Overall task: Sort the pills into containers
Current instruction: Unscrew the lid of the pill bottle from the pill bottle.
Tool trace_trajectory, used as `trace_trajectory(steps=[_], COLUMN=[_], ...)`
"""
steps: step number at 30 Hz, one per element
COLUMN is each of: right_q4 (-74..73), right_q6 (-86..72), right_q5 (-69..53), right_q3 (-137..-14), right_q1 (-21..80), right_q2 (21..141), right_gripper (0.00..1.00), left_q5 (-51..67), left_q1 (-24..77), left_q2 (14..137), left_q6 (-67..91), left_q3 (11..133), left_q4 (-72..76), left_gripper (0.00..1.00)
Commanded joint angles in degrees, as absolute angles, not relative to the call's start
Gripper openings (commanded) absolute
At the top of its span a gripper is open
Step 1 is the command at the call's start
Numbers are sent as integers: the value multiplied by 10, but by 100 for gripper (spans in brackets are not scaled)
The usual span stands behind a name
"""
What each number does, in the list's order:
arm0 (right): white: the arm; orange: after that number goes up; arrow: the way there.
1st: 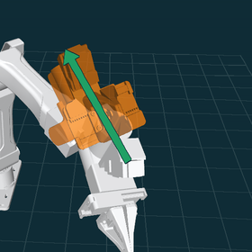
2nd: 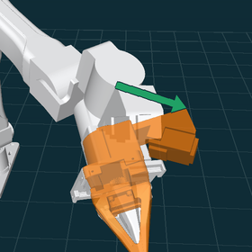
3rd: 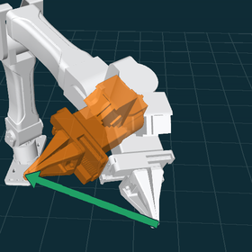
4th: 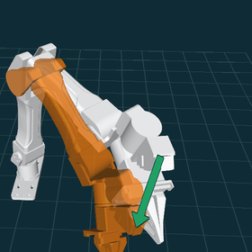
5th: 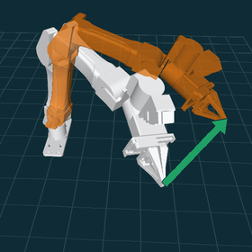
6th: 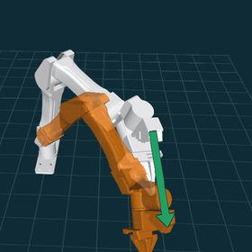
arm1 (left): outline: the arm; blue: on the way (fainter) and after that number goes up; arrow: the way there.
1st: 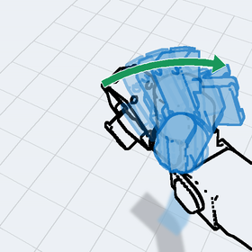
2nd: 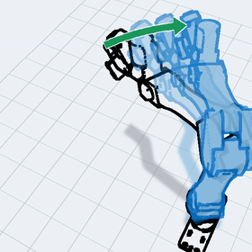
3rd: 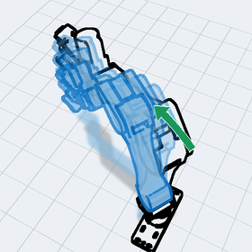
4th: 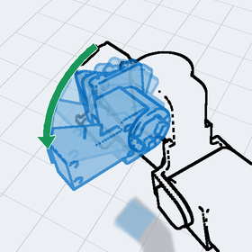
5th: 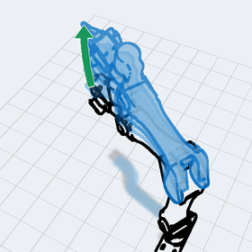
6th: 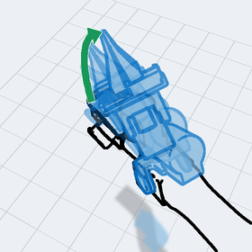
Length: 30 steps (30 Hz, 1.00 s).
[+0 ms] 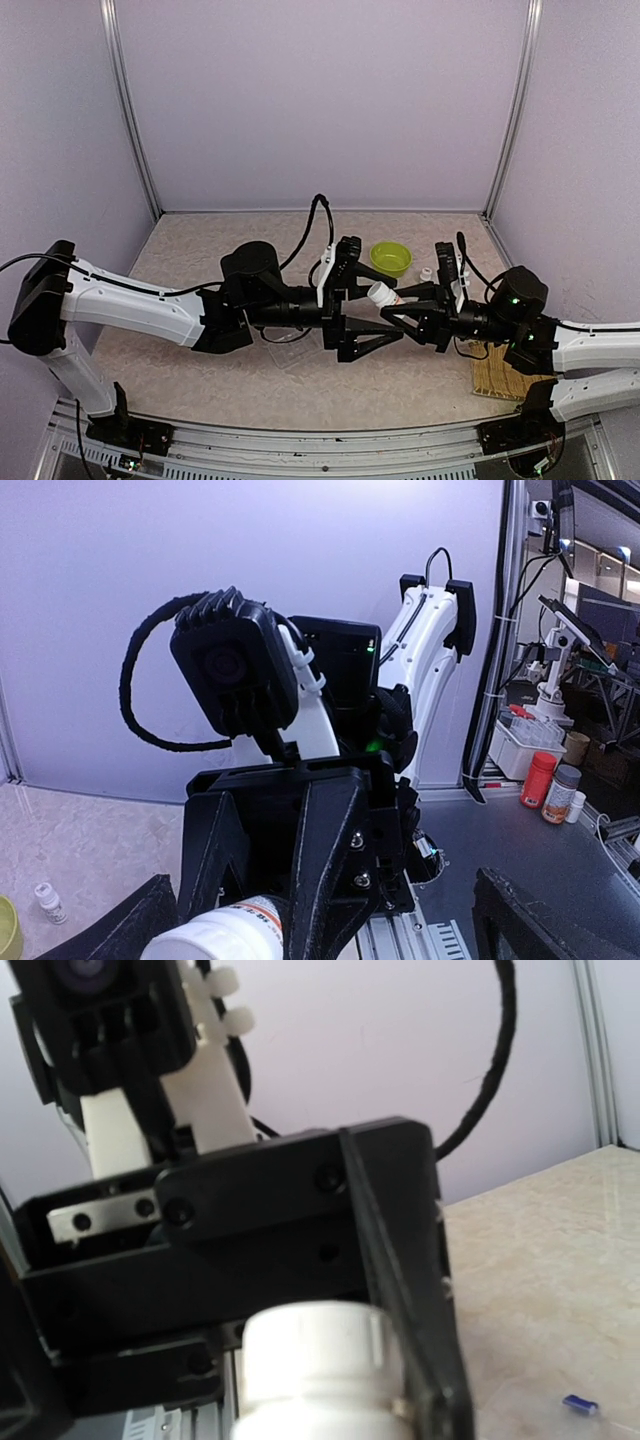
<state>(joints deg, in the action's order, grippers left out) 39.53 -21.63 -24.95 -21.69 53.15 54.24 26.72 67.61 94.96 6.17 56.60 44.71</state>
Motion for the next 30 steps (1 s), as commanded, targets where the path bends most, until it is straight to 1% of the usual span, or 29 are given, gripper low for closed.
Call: trace_trajectory(steps=[1, 18, 26, 30], right_q4=[389, 365, 379, 408], right_q6=[-208, -190, -189, -197], right_q5=[-203, -186, -234, -268], right_q3=[-213, -208, -211, -210], right_q1=[534, 534, 534, 534], right_q2=[526, 487, 512, 539], right_gripper=[0, 0, 0, 0], left_q5=[264, 244, 236, 239], left_q1=[685, 686, 684, 678], left_q2=[933, 927, 923, 918], left_q6=[45, 35, 34, 42], left_q3=[559, 555, 554, 548], left_q4=[429, 411, 414, 428], left_gripper=[99, 99, 99, 99])
